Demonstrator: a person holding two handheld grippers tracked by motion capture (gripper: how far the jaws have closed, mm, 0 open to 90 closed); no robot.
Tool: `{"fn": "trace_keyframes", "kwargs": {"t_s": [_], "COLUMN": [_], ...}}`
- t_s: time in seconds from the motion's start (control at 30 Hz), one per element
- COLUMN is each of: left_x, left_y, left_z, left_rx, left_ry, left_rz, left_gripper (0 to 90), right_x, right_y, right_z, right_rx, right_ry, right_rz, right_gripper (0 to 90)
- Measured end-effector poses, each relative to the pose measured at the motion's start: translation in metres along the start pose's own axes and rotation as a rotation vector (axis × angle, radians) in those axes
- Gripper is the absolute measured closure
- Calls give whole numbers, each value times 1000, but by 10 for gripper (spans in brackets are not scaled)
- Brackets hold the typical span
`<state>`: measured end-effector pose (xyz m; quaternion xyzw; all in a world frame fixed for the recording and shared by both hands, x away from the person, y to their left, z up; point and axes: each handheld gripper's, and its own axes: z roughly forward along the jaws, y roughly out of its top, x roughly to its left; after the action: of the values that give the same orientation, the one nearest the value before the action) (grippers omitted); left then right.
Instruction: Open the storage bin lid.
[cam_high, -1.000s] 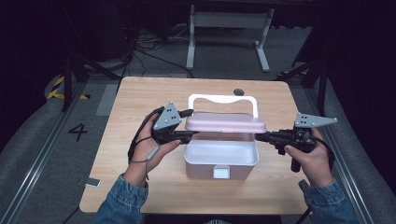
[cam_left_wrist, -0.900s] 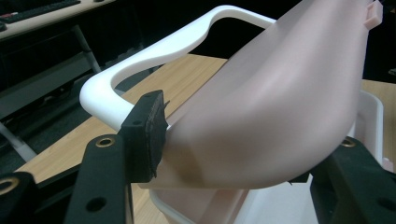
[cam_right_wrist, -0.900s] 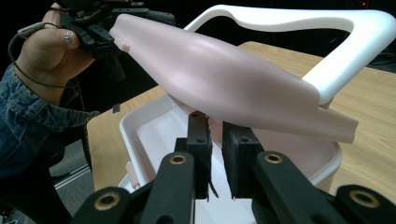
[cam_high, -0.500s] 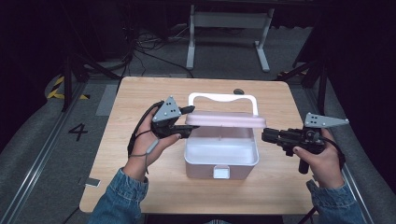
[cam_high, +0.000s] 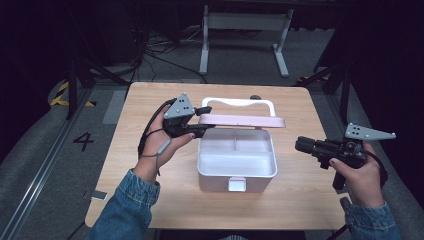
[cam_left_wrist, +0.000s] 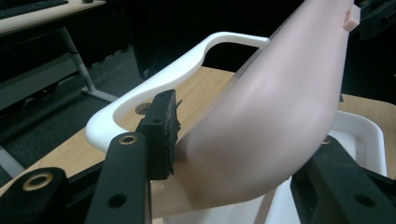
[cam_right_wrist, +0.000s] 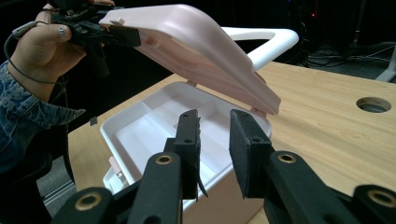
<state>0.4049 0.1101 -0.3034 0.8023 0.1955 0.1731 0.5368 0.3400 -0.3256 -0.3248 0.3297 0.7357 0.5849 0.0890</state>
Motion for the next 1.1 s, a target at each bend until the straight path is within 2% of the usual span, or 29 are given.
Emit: {"fn": "trace_keyframes", "kwargs": {"t_s": [0.07, 0.2, 0.37, 0.47, 0.63, 0.7, 0.9, 1.1], "left_x": [4, 15, 22, 27, 33, 35, 41, 51], "left_y": [2, 3, 7, 9, 10, 10, 14, 13], "left_z": [1, 5, 9, 11, 16, 18, 25, 32], "left_rx": [0, -24, -18, -18, -20, -19, -4, -3], "left_ry": [-6, -7, 5, 19, 26, 36, 79, 84], "left_rz": [-7, -48, -71, -68, -92, -85, -74, -104], "left_gripper": [573, 617, 651, 654, 657, 658, 662, 655], "right_x": [-1, -4, -6, -7, -9, -10, -12, -14], "right_y": [0, -1, -1, -1, -2, -3, -5, -7], "right_z": [-1, -1, -3, -3, -2, 0, 2, 4], "right_rx": [-2, -1, -6, -10, -3, 4, 11, 18], "right_ry": [-4, -13, -21, -24, -33, -53, -52, -54], "right_rz": [4, 9, 12, 15, 16, 13, 21, 24], "right_gripper": [740, 740, 739, 740, 735, 734, 733, 724]}}
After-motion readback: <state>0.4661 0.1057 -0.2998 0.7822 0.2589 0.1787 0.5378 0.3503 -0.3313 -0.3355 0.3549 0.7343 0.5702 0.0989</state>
